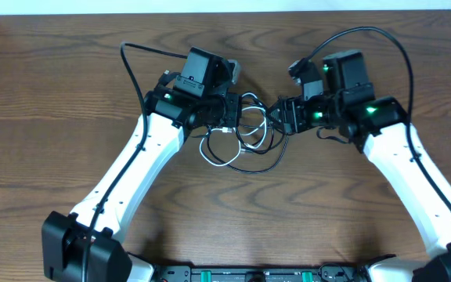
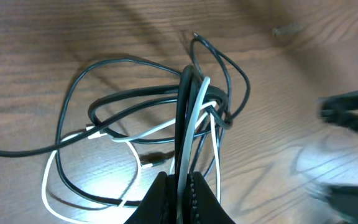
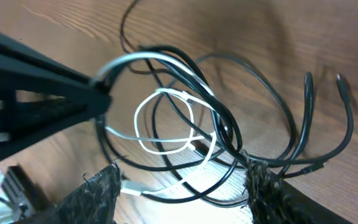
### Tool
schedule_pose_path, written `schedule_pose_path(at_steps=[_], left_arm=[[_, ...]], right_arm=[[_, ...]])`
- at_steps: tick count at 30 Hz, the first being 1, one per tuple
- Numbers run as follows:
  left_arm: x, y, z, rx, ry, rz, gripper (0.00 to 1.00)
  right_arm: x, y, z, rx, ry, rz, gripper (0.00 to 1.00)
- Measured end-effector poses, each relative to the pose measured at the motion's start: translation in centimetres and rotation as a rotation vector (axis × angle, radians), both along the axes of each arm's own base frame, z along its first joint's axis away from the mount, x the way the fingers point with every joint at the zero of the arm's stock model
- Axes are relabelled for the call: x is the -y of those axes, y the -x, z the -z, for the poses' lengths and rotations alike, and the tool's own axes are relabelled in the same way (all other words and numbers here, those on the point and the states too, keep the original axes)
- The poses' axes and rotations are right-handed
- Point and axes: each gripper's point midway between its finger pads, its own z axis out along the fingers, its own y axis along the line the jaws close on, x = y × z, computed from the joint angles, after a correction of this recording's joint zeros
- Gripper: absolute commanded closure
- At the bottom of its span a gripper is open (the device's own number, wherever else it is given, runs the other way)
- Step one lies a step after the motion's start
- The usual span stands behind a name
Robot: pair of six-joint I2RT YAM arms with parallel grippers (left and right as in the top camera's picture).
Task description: Untangle cables
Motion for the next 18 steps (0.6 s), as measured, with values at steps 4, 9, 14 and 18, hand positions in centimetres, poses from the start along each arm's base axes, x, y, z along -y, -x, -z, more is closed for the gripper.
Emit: schedule_pose_path(at_steps=[4, 9, 14, 18], left_arm=[[-0.6, 0.3, -1.8, 0.002, 0.057, -0.034, 0.93], [-0.9, 1.1, -5.2, 0.039, 0.147, -0.038, 0.93], [0.0, 2.1, -6.2, 0.021, 0.209, -0.003, 0.92], [0.2, 2.3, -6.2, 0.012, 0.22, 0.006, 0.93]], right_arm=[[-0.1, -0.2, 1.3, -0.026, 0.03, 0.011, 0.38], [-0.2, -0.9, 2.1, -0.034, 0.036, 0.033, 0.4], [-1.4, -1.2, 3.8, -0.07, 0.043, 0.033, 0.44], [-2.2, -1.1, 6.3, -0.143, 0.062, 0.056, 0.46]])
